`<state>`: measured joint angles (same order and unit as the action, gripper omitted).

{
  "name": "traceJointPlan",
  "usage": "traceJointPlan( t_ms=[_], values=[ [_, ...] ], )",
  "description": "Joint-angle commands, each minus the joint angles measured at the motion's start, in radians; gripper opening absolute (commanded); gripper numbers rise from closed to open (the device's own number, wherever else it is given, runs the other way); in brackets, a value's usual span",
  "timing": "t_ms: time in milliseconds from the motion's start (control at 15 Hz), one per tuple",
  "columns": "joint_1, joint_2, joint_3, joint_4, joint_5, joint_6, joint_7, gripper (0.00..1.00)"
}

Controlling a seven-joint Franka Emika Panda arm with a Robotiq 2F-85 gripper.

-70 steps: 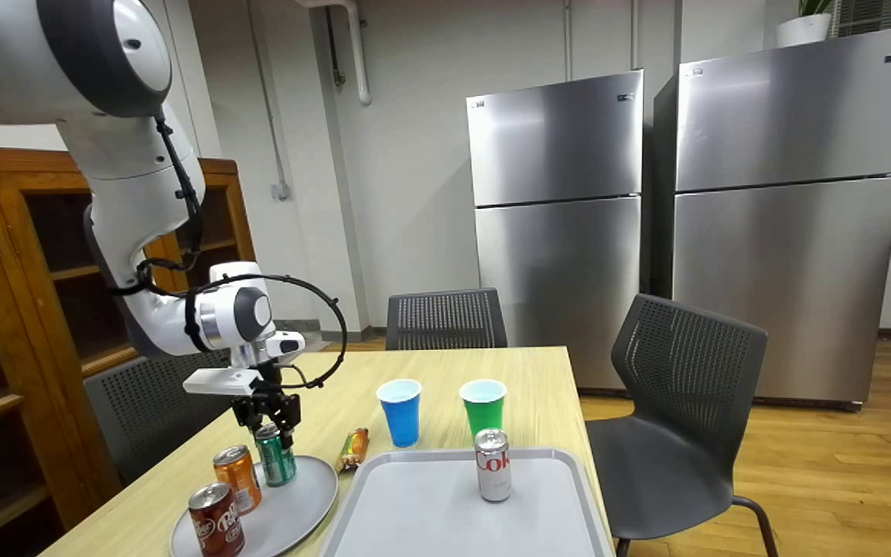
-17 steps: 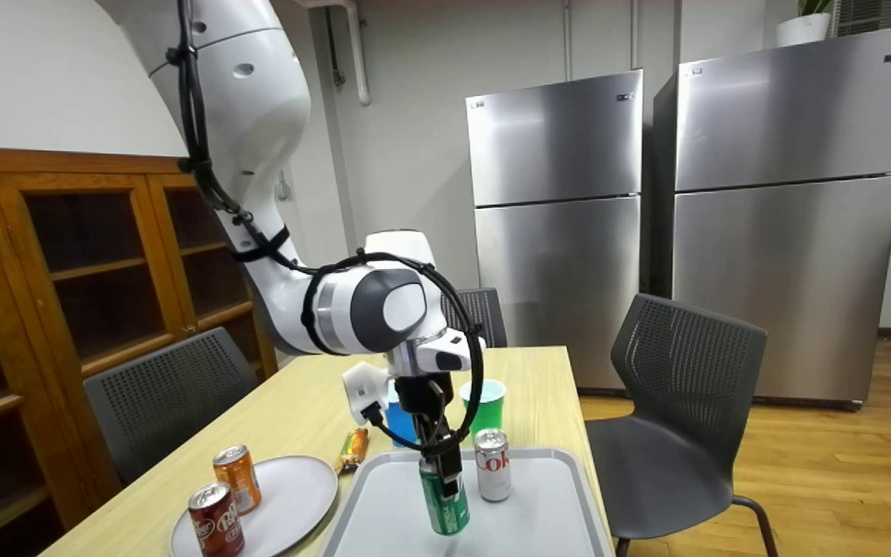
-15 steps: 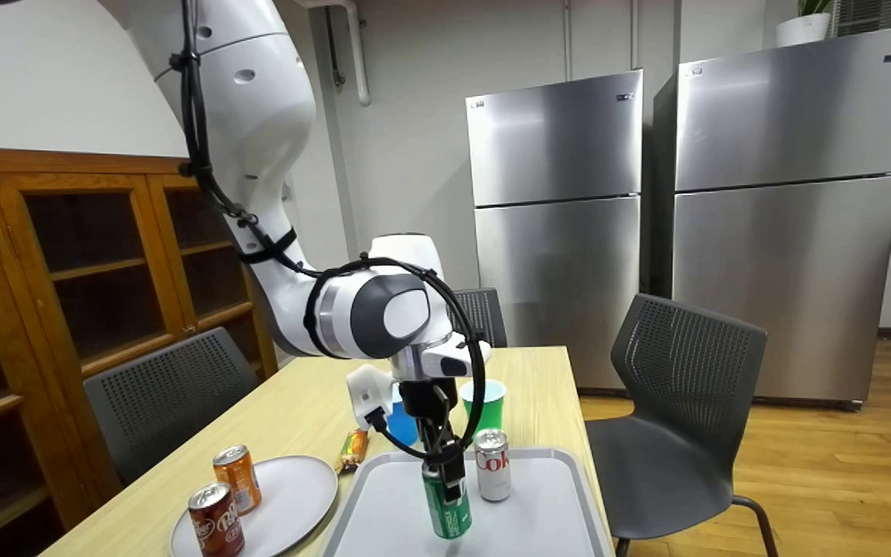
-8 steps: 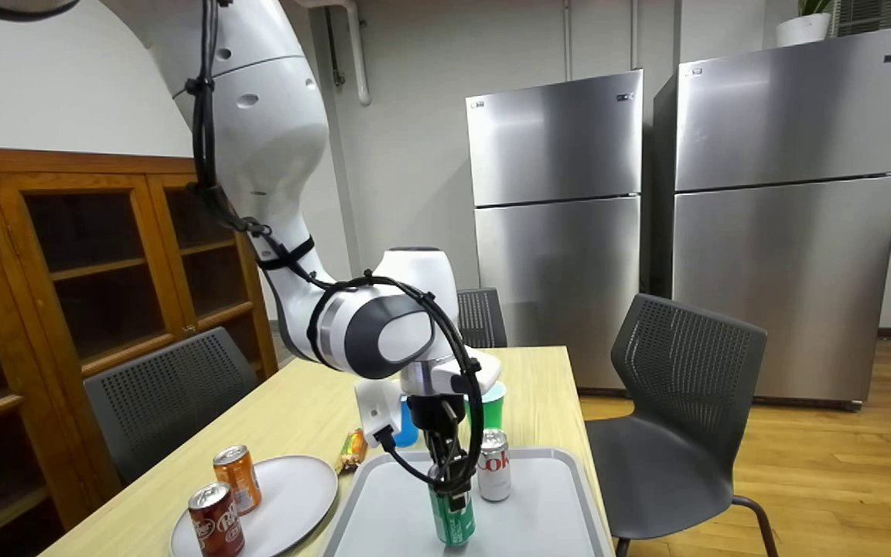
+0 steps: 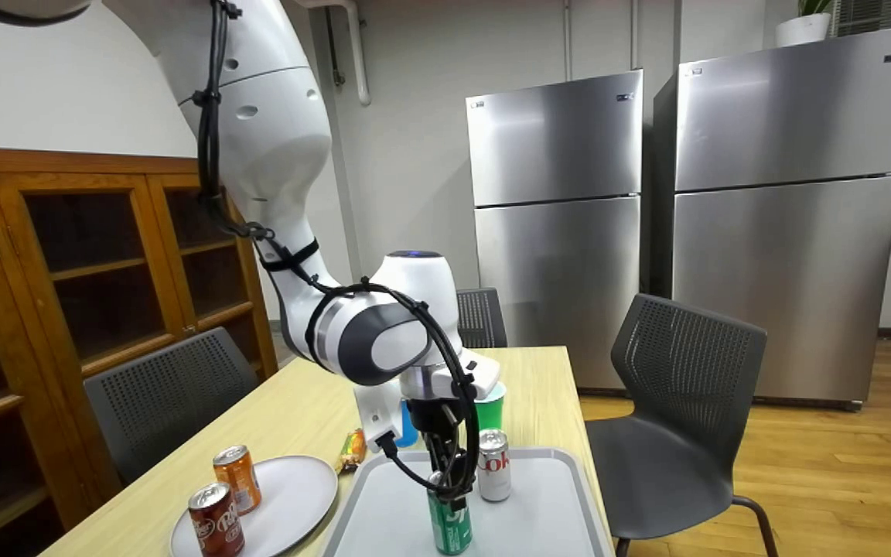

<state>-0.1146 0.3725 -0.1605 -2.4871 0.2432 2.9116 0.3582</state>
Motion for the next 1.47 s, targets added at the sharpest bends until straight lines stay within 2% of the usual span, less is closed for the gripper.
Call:
traceJointPlan(
  t_ms=[0, 133, 200, 267, 533, 733, 1067, 1400],
  values=[
    [-0.02, -0.033, 0.025, -0.008, 0.022, 0.013, -0.048, 1.0],
    [0.009, -0.059, -0.004, -0.017, -0.004, 0.006, -0.028, 1.0],
    [0.049, -0.067, -0.051, -0.018, -0.036, -0.015, 0.023, 1.0],
    [0.054, -0.087, -0.054, -0.026, -0.045, -0.004, 0.015, 1.0],
    [0.159, -0.146, -0.16, -0.042, -0.172, -0.026, 0.077, 1.0],
    [0.224, -0.176, -0.189, -0.039, -0.282, -0.04, 0.122, 1.0],
    [0.299, -0.228, -0.158, -0.041, -0.427, -0.054, 0.174, 1.0],
    [0.333, -0.265, -0.053, -0.037, -0.492, -0.069, 0.154, 1.0]
  ],
)
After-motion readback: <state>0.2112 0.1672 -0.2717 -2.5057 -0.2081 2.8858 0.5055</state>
